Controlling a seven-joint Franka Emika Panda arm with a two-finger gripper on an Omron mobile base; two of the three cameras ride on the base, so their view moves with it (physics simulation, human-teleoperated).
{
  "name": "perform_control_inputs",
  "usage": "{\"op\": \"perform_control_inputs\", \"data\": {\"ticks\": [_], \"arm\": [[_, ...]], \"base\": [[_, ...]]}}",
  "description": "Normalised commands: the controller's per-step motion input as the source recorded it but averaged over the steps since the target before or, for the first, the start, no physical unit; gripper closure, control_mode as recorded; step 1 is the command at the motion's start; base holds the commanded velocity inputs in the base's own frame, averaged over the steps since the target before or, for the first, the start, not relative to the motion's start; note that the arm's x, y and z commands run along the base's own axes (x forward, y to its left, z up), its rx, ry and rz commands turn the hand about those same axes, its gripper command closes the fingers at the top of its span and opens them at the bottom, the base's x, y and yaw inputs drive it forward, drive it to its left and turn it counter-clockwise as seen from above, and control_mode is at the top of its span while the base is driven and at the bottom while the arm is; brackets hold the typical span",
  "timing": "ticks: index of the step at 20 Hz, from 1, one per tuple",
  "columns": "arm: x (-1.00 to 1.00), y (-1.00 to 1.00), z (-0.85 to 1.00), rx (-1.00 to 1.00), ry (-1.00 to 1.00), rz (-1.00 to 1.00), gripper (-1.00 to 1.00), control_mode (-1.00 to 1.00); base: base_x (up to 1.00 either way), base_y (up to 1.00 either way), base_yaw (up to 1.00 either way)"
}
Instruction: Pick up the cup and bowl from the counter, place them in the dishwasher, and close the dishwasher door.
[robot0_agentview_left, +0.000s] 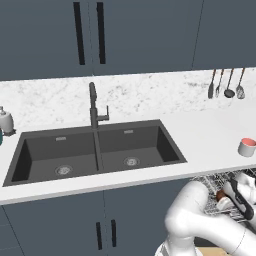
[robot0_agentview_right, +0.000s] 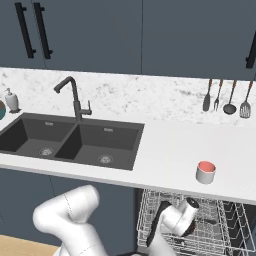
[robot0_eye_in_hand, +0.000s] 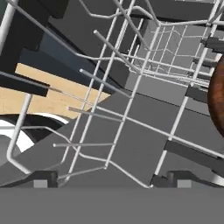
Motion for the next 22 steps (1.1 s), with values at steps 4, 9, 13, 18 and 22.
{"op": "perform_control_inputs", "data": {"ticks": [4,9,13,18,22], "arm": [[0.14,-0.10,0.02,0.18,-0.42,-0.05,-1.00,-1.00],[0.09,-0.22,0.48,0.13,-0.30,-0.07,-1.00,-1.00],[0.04,-0.22,1.00,0.05,-0.01,-0.04,-1.00,-1.00],[-0.01,-0.33,1.00,0.04,0.01,-0.08,-1.00,-1.00],[-0.01,-0.35,1.00,0.00,0.08,-0.13,-1.00,-1.00]], "base": [[0.00,0.00,0.00],[0.00,0.00,0.00],[0.00,0.00,0.00],[0.00,0.00,0.00],[0.00,0.00,0.00]]}}
